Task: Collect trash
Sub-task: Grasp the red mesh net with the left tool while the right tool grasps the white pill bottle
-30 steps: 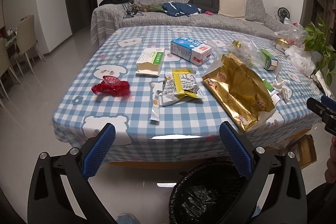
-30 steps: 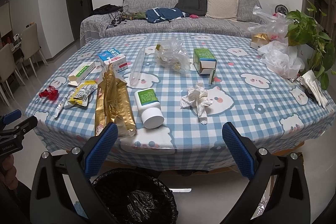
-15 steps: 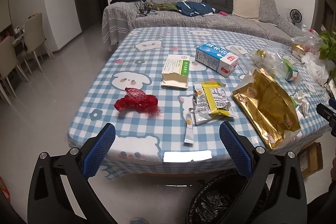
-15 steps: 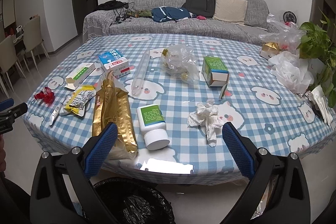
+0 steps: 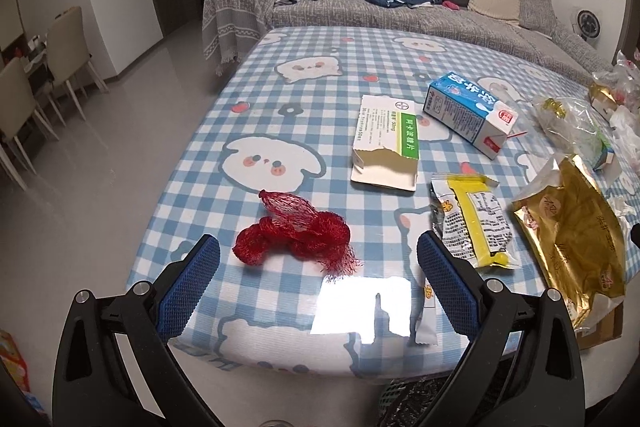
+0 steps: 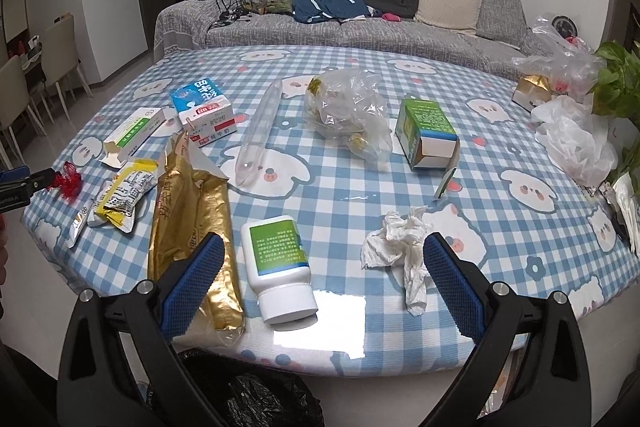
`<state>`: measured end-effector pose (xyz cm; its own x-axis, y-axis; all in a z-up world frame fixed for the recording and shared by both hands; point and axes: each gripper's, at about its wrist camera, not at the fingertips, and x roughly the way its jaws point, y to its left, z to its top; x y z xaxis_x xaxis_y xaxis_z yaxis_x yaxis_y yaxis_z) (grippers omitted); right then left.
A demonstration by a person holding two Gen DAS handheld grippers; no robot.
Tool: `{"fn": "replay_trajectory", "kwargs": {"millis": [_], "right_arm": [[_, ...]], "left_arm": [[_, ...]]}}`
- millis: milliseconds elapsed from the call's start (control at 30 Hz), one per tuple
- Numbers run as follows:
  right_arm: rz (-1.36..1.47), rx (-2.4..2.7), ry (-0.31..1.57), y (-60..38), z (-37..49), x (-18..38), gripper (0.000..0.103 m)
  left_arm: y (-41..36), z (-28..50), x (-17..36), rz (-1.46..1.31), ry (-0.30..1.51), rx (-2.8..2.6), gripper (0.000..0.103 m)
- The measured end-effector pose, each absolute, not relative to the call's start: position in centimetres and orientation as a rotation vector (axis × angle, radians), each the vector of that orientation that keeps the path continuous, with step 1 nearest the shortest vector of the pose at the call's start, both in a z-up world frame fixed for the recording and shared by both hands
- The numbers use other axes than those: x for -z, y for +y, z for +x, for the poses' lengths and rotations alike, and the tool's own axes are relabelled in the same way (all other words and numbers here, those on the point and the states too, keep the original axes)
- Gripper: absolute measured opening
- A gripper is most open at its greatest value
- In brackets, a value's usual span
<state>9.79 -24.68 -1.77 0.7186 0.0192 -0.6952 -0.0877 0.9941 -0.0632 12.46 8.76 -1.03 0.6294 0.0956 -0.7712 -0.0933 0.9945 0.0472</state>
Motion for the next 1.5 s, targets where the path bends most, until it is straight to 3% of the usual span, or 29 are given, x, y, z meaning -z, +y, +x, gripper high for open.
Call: {"fn": "replay_trajectory", "kwargs": {"millis": [667, 1233, 1500], "right_arm": [[-0.103, -0.155, 0.861, -23.4, 12.2, 4.5, 0.072], [-0.074, -0.187, 0.897, -23.0, 12.5, 5.2, 0.041], [-0.049, -0.180, 0.899, -23.4, 12.5, 5.1, 0.040]], "left_arm": [[10.9, 17.1, 5.1, -0.014, 0.989, -0.147, 0.085], [10.3, 16.6, 5.5, -0.039, 1.031, -0.136, 0.044], [9.4, 16.5, 5.4, -0.029, 1.027, -0.129, 0.031]]}}
